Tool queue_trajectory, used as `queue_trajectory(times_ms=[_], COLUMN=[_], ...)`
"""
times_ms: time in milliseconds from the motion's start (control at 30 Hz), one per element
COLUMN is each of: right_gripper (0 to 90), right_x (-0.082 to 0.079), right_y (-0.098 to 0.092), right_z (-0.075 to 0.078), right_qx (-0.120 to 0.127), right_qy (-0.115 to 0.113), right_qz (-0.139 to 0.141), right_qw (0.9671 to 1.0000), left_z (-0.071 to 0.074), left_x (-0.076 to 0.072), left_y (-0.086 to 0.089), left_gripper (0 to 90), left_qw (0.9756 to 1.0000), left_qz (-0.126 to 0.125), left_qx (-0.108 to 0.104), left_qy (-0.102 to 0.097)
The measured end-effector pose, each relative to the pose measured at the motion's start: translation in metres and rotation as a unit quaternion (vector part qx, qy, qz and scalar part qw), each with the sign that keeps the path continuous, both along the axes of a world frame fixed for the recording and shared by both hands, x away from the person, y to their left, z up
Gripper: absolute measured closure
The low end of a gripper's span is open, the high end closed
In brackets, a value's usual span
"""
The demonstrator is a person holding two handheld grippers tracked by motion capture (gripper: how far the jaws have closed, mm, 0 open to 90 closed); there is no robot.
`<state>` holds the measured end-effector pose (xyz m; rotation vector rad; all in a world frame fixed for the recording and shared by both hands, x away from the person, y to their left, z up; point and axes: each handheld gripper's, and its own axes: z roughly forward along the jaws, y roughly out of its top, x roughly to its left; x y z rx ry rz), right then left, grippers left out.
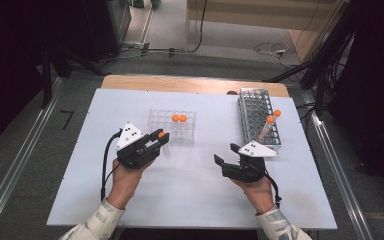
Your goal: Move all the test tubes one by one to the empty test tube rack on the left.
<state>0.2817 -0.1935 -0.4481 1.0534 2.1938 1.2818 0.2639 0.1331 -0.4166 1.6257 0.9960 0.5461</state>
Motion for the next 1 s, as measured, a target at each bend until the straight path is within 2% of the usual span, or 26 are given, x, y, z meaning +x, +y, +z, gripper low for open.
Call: queue_trajectory(times_ms=[233, 400, 633, 1000], right_gripper=[27.4, 27.5, 27.6, 27.8], right_x=[0.0, 0.0, 0.001, 0.002], right_y=[-0.014, -0.025, -0.033, -0.04], right_z=[0.001, 0.0, 0.001, 0.001], right_qx=[0.001, 0.001, 0.004, 0.007], right_qy=[0.0, -0.001, -0.001, 0.0], right_qz=[-0.015, -0.027, -0.037, -0.047], right_qw=[0.9999, 0.9996, 0.9993, 0.9989], left_z=[0.008, 0.014, 0.024, 0.03], left_x=[0.004, 0.011, 0.029, 0.055], left_y=[0.003, 0.006, 0.007, 0.004], left_gripper=[70.0, 70.0, 70.0, 70.0], left_qw=[1.0, 0.9999, 0.9996, 0.9985], left_qz=[0.006, 0.013, 0.029, 0.055], left_qx=[-0.001, -0.011, -0.002, 0.005], left_qy=[0.001, 0.003, 0.004, 0.008])
